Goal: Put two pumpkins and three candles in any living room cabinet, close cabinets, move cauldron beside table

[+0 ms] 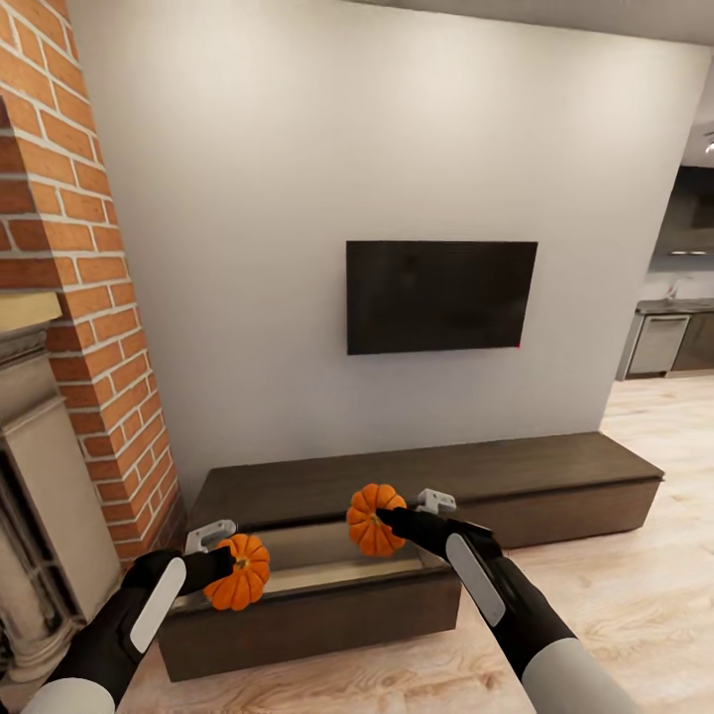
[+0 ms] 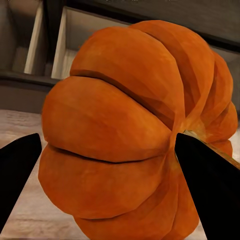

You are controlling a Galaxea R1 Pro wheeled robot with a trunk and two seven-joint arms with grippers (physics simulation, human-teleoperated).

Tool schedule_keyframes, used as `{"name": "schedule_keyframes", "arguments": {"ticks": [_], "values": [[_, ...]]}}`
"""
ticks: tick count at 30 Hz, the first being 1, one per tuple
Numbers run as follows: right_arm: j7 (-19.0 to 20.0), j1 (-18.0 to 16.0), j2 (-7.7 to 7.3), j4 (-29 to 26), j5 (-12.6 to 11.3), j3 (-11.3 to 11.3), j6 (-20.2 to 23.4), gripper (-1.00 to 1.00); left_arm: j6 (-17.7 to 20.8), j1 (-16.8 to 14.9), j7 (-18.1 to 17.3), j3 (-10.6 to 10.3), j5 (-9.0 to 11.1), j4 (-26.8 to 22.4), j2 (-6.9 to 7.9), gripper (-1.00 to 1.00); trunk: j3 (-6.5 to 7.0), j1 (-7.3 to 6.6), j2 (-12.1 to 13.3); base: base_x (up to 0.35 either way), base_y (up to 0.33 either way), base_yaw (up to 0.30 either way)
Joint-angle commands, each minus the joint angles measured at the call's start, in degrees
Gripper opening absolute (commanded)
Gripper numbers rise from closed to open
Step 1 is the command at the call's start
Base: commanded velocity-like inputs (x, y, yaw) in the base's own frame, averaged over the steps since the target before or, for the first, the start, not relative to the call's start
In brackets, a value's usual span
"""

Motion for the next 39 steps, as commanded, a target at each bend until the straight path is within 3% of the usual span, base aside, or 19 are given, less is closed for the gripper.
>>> {"name": "schedule_keyframes", "arguments": {"ticks": [1,9,20,39], "values": [[-0.19,-0.04,0.00,-0.06,-0.44,0.02,0.15,-1.00,0.25,-0.03,0.53,0.00,0.58,-0.07,0.01,-1.00,0.10,-0.22,0.36,0.000,0.000,0.257],[-0.11,-0.04,-0.05,-0.06,-0.53,0.00,-0.08,-1.00,0.25,-0.02,0.56,0.00,0.54,-0.23,0.01,-1.00,1.54,-1.97,3.57,0.000,0.000,0.283],[1.66,-0.04,-0.07,-0.06,-1.19,-0.09,-0.08,-1.00,0.19,0.06,0.52,-0.15,0.32,-0.43,-0.07,-1.00,1.54,-1.97,3.57,0.022,0.000,0.132],[2.68,-0.04,-0.18,0.28,-1.30,-0.20,1.13,-1.00,-0.46,0.06,0.77,-0.38,0.05,0.32,-0.53,-1.00,1.72,-1.97,3.57,0.310,-0.061,-0.026]]}}
